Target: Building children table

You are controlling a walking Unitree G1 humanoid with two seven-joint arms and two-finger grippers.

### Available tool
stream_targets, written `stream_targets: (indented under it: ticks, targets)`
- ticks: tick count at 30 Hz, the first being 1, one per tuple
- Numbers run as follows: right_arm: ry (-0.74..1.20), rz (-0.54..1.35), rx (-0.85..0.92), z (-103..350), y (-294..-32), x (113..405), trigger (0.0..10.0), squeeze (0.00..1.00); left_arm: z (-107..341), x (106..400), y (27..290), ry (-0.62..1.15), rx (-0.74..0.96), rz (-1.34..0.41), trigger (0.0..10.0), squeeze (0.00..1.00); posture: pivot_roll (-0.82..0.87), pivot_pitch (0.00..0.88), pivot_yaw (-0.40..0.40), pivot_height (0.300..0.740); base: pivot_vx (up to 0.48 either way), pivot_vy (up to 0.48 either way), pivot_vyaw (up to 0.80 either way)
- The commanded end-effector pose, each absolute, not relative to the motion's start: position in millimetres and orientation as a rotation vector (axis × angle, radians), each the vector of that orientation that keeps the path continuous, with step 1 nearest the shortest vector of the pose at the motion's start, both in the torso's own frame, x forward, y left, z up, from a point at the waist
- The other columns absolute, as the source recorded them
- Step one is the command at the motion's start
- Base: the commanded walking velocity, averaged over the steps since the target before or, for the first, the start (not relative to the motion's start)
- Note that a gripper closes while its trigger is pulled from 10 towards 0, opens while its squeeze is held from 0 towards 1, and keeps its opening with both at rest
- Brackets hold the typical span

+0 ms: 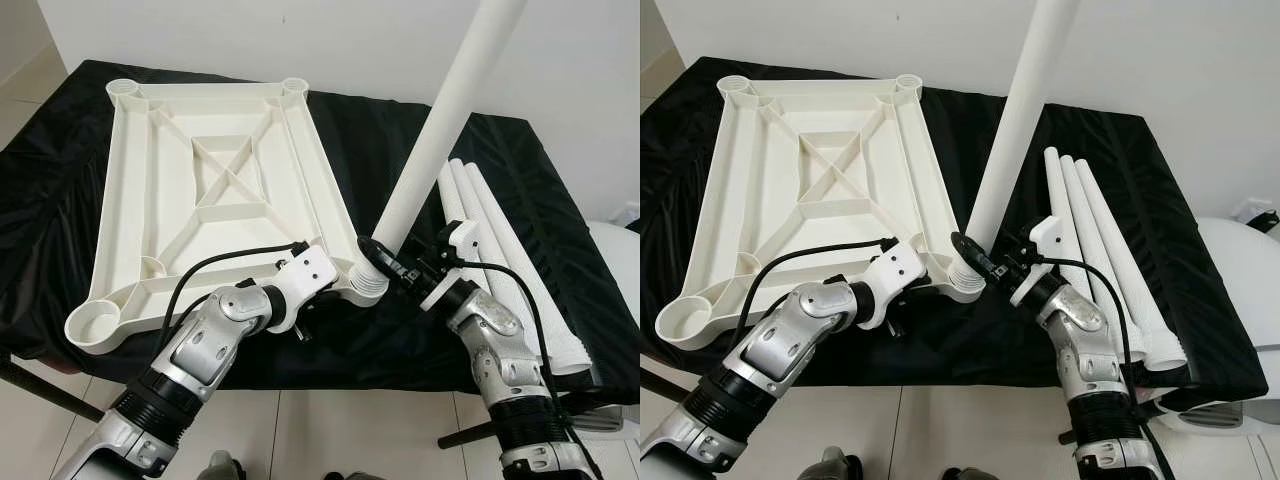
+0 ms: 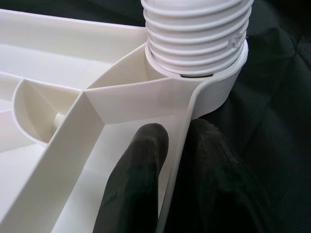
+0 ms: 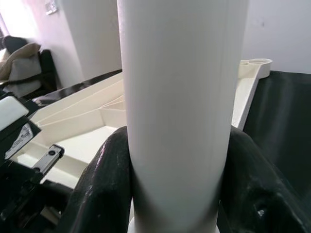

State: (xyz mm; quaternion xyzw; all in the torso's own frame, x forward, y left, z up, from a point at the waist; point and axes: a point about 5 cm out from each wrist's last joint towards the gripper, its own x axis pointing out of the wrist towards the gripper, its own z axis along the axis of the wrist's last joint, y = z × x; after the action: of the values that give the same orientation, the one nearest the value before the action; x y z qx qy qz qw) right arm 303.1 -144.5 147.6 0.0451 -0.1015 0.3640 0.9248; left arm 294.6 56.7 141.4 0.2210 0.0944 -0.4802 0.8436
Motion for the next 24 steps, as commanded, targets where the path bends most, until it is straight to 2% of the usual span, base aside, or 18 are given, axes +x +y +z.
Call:
stream_targets:
  ticks: [1,21,24]
  targets:
    - [0.031,0.637,0.109,97,-156,292,10.0,0.0,141,288,45,0.198,0.459,-1.084,10.0,0.0,-0.03,0.14,-0.068,0.74,0.0,0.0,0.0]
    - [-0.038,0.571,0.054,102,-153,279,10.0,0.0,147,294,47,0.185,0.426,-1.034,10.0,0.0,-0.04,0.148,-0.058,0.74,0.0,0.0,0.0]
    - [-0.063,0.498,0.057,102,-155,278,10.0,0.0,150,297,48,0.179,0.424,-1.021,10.0,0.0,-0.04,0.149,-0.056,0.74,0.0,0.0,0.0]
